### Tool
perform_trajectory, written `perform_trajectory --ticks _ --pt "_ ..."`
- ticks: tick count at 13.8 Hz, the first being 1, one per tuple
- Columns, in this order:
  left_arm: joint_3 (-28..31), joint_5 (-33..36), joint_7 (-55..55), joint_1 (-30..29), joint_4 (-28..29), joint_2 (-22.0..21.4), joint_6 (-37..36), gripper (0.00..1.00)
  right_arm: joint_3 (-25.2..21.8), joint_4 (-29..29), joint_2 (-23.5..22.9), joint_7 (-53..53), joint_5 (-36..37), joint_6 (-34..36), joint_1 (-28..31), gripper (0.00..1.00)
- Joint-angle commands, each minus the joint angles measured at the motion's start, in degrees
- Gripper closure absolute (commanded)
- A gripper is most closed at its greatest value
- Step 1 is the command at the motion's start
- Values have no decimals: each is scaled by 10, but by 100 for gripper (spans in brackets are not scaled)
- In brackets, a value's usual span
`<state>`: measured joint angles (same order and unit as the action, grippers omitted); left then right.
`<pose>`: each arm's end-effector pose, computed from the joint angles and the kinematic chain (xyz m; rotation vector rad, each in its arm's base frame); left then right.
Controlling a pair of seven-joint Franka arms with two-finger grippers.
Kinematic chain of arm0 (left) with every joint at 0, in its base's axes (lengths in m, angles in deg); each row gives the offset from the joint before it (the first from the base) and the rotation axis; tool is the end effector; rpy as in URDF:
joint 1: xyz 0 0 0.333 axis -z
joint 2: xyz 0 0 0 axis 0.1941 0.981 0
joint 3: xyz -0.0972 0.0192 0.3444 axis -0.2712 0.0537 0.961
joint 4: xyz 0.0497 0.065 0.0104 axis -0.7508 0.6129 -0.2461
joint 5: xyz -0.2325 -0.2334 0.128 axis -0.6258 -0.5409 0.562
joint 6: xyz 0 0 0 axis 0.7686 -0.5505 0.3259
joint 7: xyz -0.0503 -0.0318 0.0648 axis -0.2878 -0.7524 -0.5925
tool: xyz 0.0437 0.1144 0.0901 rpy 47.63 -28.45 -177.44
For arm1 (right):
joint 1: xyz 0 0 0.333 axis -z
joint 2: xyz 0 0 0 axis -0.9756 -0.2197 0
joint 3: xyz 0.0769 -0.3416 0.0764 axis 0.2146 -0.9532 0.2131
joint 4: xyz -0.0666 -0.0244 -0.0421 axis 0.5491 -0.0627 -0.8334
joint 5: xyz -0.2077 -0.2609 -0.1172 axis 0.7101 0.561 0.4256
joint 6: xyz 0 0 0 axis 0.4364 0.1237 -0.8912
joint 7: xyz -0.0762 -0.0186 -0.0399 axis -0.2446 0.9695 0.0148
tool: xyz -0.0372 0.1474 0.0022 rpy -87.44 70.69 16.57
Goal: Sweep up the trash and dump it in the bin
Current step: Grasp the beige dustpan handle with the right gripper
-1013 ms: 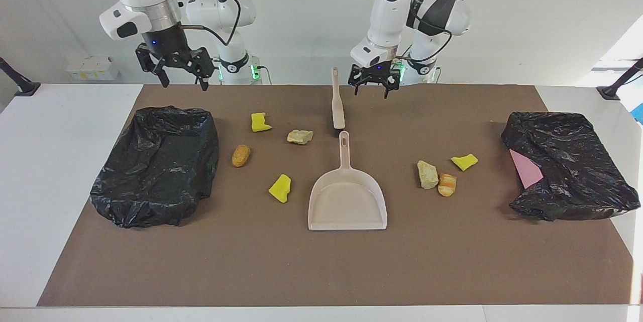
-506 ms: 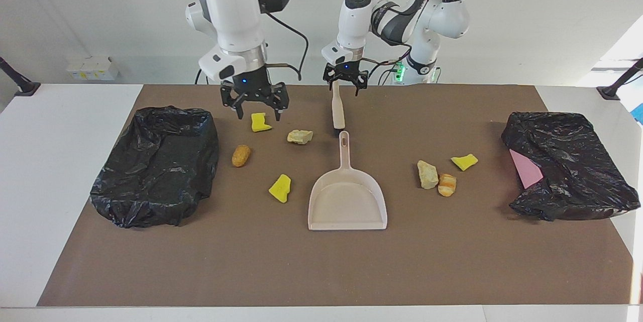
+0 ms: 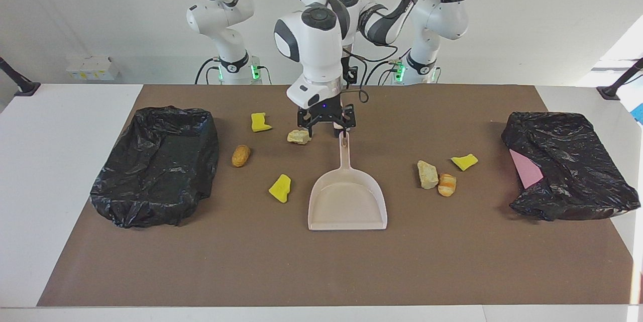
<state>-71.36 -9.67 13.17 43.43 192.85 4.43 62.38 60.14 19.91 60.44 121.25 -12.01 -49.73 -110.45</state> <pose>0.1835 -0.3667 0.3733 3.0489 -0.4610 0.0358 0.5303 0.3635 0.4701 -3.0631 0.1045 -0.1651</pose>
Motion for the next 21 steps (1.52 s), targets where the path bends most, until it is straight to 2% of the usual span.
perform_trajectory --ticks 1,5,10,11,13,15,16,17,18,19,21 --pt "10 -4 12 15 13 -5 16 0 -2 -3 -29 2 -4 -33 -17 0" --pt "10 -5 27 15 16 -6 14 0 -2 16 -58 -7 0 -77 -42 0" --pt "10 -5 35 21 17 -7 6 0 -2 72 -36 -7 -1 -75 -51 0" --pt "10 -5 35 22 17 -7 6 3 -2 76 -38 -5 -1 -77 -54 0" --pt "10 -5 36 22 20 -5 6 22 -2 97 -37 12 -2 -110 -61 0" --pt "10 -5 37 24 20 4 7 25 -2 101 -36 12 -2 -112 -61 15" --pt "10 -5 37 27 20 7 9 25 -2 101 -35 12 -2 -112 -61 27" --pt "10 -5 37 27 20 8 7 34 -3 101 -34 13 -2 -112 -62 44" --pt "10 -5 36 27 19 8 6 53 -3 101 -35 14 0 -117 -62 63" --pt "10 -5 36 27 19 8 5 66 -3 101 -35 14 0 -119 -62 75" --pt "10 -5 36 27 18 6 4 72 -4 101 -35 15 24 -119 -62 100"
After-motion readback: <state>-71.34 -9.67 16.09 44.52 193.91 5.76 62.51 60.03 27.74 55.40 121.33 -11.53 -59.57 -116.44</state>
